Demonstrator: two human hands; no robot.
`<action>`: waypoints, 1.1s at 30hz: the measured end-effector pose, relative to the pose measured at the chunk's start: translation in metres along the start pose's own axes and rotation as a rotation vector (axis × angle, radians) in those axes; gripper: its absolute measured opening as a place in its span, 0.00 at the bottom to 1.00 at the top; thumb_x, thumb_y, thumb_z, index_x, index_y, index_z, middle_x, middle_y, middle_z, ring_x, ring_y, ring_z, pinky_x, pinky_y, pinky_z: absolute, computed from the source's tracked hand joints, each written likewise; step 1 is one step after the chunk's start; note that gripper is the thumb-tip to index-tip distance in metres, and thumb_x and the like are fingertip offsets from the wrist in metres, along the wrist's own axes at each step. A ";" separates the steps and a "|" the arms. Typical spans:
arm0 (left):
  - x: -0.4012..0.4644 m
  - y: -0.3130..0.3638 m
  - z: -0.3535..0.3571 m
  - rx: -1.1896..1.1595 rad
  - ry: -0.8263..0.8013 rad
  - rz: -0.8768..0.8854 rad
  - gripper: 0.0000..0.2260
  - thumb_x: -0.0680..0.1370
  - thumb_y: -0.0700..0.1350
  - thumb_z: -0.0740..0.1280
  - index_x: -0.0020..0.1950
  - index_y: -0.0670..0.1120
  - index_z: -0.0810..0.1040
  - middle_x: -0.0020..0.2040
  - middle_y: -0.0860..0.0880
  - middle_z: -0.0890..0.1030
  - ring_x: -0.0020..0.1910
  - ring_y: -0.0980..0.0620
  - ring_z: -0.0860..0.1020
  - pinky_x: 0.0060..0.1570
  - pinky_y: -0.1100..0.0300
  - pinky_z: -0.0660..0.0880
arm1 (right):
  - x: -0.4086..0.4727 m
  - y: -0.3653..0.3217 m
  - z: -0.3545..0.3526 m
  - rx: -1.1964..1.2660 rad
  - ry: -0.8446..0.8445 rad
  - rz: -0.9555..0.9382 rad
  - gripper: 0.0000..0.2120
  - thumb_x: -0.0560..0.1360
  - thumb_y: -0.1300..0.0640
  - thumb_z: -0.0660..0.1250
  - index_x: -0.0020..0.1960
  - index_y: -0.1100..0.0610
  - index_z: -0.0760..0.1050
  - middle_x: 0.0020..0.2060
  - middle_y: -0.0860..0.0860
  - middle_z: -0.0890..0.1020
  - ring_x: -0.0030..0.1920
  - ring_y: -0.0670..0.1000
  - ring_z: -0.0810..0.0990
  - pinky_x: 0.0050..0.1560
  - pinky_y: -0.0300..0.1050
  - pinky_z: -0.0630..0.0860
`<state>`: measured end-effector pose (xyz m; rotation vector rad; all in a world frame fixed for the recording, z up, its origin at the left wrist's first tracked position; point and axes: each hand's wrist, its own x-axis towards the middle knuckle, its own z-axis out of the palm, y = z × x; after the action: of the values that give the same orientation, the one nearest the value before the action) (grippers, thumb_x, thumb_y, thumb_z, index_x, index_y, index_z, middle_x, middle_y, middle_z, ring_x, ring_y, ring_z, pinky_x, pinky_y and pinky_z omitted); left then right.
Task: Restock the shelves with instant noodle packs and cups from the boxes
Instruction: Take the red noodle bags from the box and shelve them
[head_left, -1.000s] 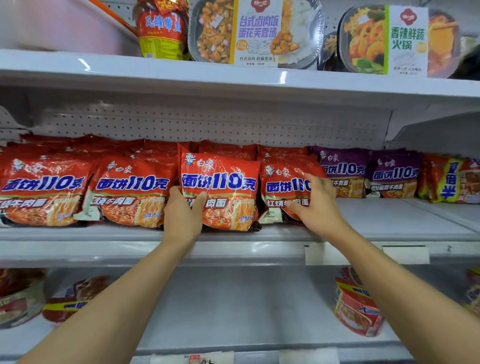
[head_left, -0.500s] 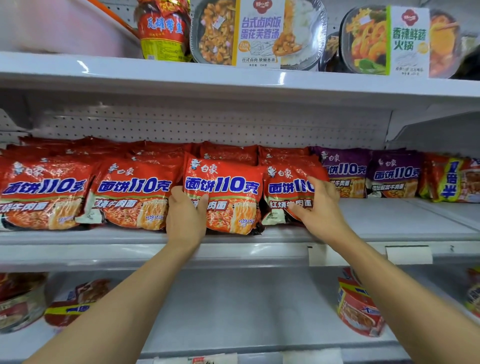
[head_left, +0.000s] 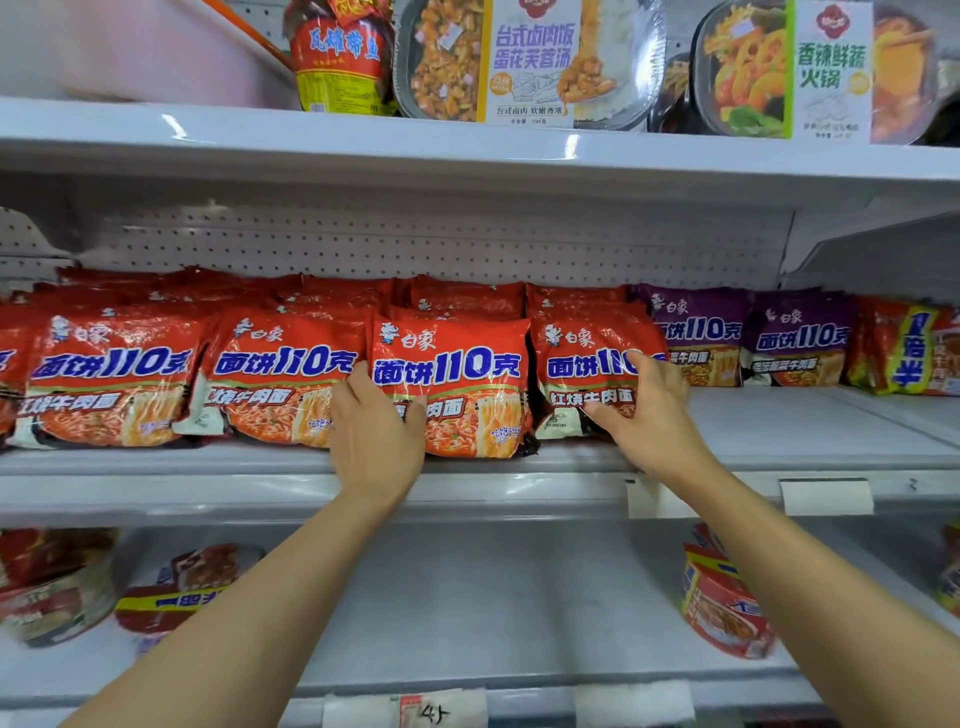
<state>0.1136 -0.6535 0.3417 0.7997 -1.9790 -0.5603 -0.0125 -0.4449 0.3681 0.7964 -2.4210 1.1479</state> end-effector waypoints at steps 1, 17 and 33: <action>0.000 0.000 -0.001 0.009 0.006 0.013 0.33 0.77 0.50 0.68 0.74 0.39 0.56 0.69 0.38 0.64 0.67 0.40 0.66 0.60 0.46 0.69 | -0.001 -0.001 0.000 0.000 -0.003 -0.005 0.34 0.75 0.52 0.69 0.75 0.55 0.55 0.71 0.55 0.59 0.72 0.54 0.55 0.71 0.51 0.56; -0.021 0.023 -0.026 0.101 -0.106 0.403 0.30 0.75 0.51 0.69 0.73 0.43 0.62 0.70 0.43 0.63 0.68 0.44 0.61 0.66 0.51 0.61 | -0.038 -0.016 -0.014 -0.121 -0.007 -0.018 0.36 0.74 0.51 0.70 0.75 0.54 0.56 0.70 0.53 0.60 0.71 0.54 0.55 0.72 0.50 0.55; -0.150 0.082 0.043 -0.012 -0.588 0.780 0.28 0.77 0.52 0.67 0.73 0.46 0.61 0.69 0.46 0.65 0.67 0.45 0.63 0.63 0.53 0.62 | -0.164 0.069 -0.067 -0.430 -0.072 0.211 0.33 0.73 0.49 0.69 0.73 0.56 0.60 0.70 0.55 0.61 0.70 0.57 0.57 0.69 0.49 0.58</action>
<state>0.1083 -0.4863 0.2881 -0.2186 -2.5863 -0.3450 0.0783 -0.3013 0.2826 0.4609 -2.7224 0.6274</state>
